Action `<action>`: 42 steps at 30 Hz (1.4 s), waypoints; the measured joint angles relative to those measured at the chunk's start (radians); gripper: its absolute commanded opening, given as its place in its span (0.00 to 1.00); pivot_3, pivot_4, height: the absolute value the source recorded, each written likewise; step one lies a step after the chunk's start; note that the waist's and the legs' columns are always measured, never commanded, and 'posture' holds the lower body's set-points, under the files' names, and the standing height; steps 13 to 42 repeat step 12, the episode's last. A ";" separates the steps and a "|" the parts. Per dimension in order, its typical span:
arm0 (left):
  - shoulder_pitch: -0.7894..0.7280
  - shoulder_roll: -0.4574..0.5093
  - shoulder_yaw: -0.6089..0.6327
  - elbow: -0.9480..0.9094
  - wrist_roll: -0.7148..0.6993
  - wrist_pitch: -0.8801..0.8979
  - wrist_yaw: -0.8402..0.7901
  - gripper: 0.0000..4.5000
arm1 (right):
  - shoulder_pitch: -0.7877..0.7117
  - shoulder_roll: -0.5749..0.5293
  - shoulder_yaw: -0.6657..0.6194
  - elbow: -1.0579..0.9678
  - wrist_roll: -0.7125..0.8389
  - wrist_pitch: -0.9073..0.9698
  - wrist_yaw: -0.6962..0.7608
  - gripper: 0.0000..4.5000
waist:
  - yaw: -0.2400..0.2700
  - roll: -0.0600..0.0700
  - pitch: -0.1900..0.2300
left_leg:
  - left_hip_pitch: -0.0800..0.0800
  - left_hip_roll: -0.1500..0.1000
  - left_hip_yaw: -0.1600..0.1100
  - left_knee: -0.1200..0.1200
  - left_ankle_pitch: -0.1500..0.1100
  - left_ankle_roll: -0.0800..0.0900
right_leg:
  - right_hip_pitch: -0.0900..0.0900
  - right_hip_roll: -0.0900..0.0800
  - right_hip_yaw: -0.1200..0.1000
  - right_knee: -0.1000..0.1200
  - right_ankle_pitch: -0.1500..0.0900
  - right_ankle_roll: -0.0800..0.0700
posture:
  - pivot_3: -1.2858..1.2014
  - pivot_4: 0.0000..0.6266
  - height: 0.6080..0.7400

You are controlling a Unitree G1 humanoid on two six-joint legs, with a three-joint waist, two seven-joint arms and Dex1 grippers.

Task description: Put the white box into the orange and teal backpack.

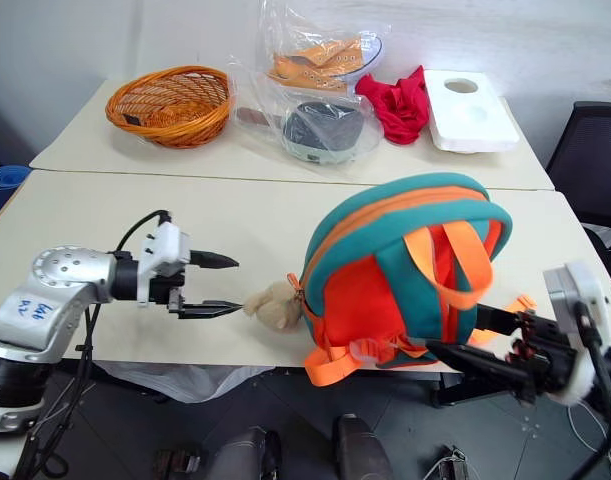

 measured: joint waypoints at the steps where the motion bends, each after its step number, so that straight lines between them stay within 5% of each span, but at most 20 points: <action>1: -0.015 0.015 0.045 0.015 -0.073 0.076 -0.018 0.99 | 0.045 -0.018 -0.057 0.018 -0.050 -0.013 0.035 0.91 | 0.000 -0.001 0.000 | -0.001 0.000 0.000 0.000 0.000 0.000 | 0.000 0.000 0.000 0.000 0.000 0.000 | 0.52 0.24 1.00; 10: -0.163 0.121 0.296 0.065 -0.403 0.381 -0.058 0.99 | 0.095 -0.173 -0.362 0.367 -0.233 -0.054 0.255 0.91 | 0.001 -0.001 0.001 | 0.001 -0.001 0.000 0.000 -0.001 0.000 | 0.001 0.001 -0.001 -0.002 0.000 0.000 | 0.52 0.24 1.00; 42: -0.212 0.113 0.319 0.086 -0.429 0.399 -0.030 0.99 | 0.079 -0.187 -0.365 0.391 -0.243 -0.055 0.272 0.91 | 0.001 -0.001 0.000 | 0.001 -0.001 0.000 0.000 -0.001 0.000 | 0.001 0.001 -0.001 -0.002 0.000 0.000 | 0.52 0.24 1.00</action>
